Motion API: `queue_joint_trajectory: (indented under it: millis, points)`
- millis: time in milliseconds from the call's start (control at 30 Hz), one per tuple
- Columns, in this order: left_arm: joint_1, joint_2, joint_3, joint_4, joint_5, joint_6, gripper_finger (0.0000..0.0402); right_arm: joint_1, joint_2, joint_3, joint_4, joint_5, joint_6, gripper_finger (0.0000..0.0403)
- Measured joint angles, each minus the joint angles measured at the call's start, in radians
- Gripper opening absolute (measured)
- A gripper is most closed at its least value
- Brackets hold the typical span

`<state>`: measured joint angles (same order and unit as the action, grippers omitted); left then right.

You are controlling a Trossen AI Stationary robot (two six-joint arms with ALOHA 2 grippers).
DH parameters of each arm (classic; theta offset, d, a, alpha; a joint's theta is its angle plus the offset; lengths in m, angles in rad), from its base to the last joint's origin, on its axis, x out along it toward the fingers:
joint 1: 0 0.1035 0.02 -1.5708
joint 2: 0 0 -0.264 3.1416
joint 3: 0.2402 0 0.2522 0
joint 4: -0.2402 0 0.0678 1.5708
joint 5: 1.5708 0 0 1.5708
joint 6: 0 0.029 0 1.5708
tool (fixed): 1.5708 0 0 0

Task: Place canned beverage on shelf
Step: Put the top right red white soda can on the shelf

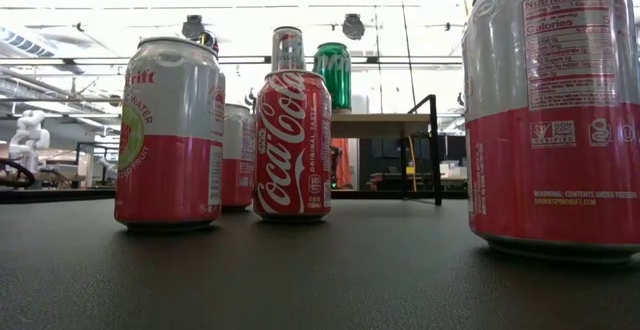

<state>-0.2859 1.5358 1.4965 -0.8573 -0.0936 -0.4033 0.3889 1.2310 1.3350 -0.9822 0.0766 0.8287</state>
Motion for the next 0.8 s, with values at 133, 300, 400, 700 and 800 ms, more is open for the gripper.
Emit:
queue_joint_trajectory:
  millis: [133, 300, 400, 700, 800]
  points:
    - [0.006, 0.047, 0.001, -0.004, 0.024, 0.004, 0.0359, 0.0, 0.0, 0.0, -0.001, 0.0, -0.003, 0.0]
    - [0.027, 0.087, -0.001, 0.019, 0.043, 0.023, 0.036, 0.0, 0.0, 0.0, -0.002, 0.0, 0.023, 0.0]
    - [0.042, 0.103, -0.001, -0.007, 0.047, -0.001, 0.0372, 0.0, 0.0, 0.0, -0.002, 0.0, 0.044, 0.0]
    - [0.051, 0.114, -0.001, 0.003, 0.076, 0.027, 0.0398, 0.0, 0.0, 0.0, -0.002, 0.0, 0.047, 0.0]
    - [0.041, 0.123, 0.001, 0.035, 0.081, 0.07, 0.0399, 0.0, 0.0, 0.0, -0.002, 0.006, 0.047, 0.0]
